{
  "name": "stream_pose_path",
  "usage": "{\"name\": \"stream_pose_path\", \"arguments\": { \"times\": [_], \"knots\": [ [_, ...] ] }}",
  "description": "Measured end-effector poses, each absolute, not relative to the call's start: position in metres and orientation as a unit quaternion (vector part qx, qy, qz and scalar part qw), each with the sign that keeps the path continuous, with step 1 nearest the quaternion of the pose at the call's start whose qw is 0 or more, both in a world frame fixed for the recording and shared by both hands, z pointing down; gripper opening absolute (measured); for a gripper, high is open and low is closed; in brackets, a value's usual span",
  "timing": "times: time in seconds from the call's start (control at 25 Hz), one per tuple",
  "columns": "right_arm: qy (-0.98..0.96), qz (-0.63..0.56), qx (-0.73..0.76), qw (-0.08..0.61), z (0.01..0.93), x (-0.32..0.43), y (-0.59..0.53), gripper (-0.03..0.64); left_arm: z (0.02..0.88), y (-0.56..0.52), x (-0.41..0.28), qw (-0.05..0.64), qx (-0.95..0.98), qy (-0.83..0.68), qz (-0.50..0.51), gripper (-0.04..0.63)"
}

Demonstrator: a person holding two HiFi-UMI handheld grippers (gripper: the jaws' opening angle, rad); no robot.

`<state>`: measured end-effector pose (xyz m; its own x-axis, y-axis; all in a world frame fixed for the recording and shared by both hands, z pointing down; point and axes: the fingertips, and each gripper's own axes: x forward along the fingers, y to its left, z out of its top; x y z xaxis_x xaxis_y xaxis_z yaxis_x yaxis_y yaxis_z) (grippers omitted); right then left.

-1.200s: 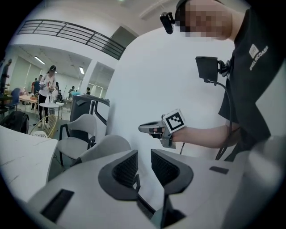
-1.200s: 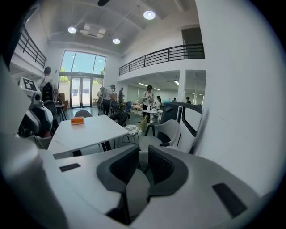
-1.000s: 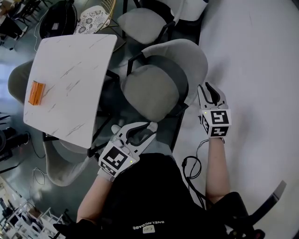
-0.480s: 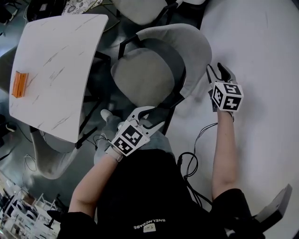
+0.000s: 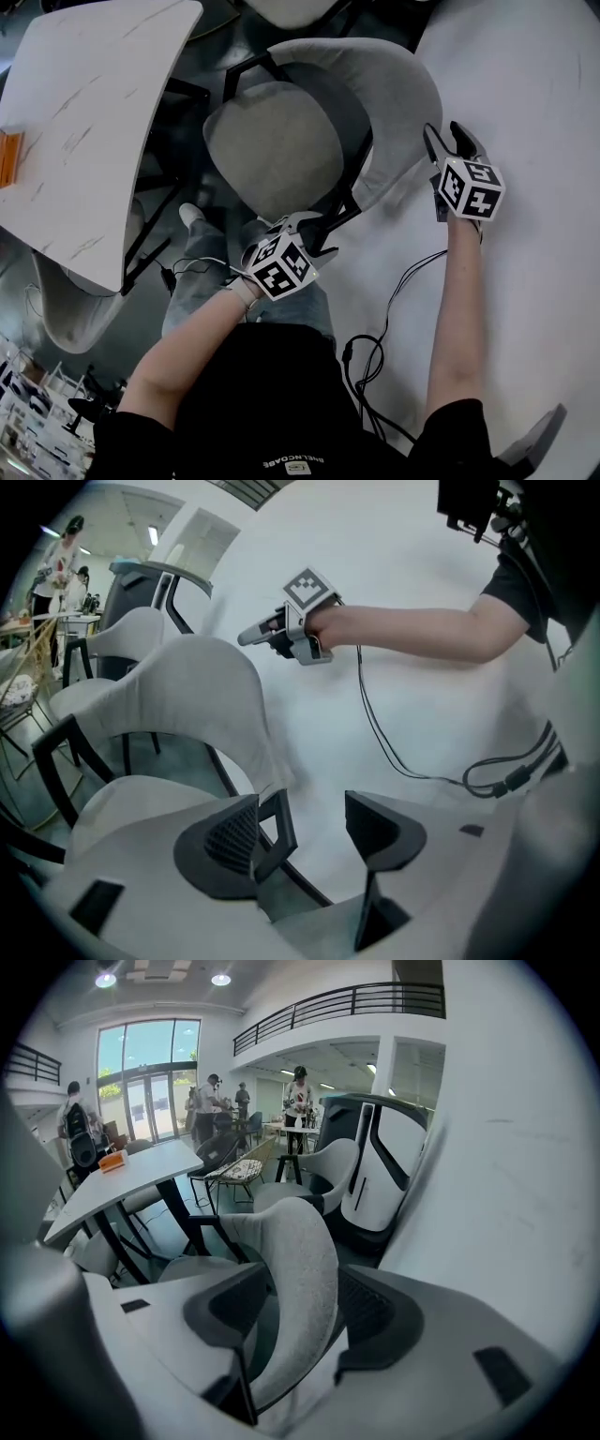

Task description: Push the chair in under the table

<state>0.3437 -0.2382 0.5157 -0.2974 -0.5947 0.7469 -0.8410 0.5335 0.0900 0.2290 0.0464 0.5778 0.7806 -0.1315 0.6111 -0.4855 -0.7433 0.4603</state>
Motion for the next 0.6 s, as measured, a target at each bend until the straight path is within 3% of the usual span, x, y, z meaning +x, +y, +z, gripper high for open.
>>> {"name": "stream_pose_path", "arguments": {
  "times": [0.2,0.44,0.6],
  "knots": [
    [-0.787,0.164,0.439,0.402,0.549,0.339,-0.261,0.225,0.627,0.045,0.246,0.332,0.880,-0.154,0.302,0.272],
    [-0.779,0.085,0.427,0.452,0.555,0.342,-0.265,0.210,0.670,0.046,0.268,0.348,0.871,-0.139,0.318,0.276],
    [-0.782,0.073,0.434,0.443,0.550,0.343,-0.268,0.216,0.692,0.048,0.279,0.354,0.865,-0.133,0.330,0.276]
  ]
}}
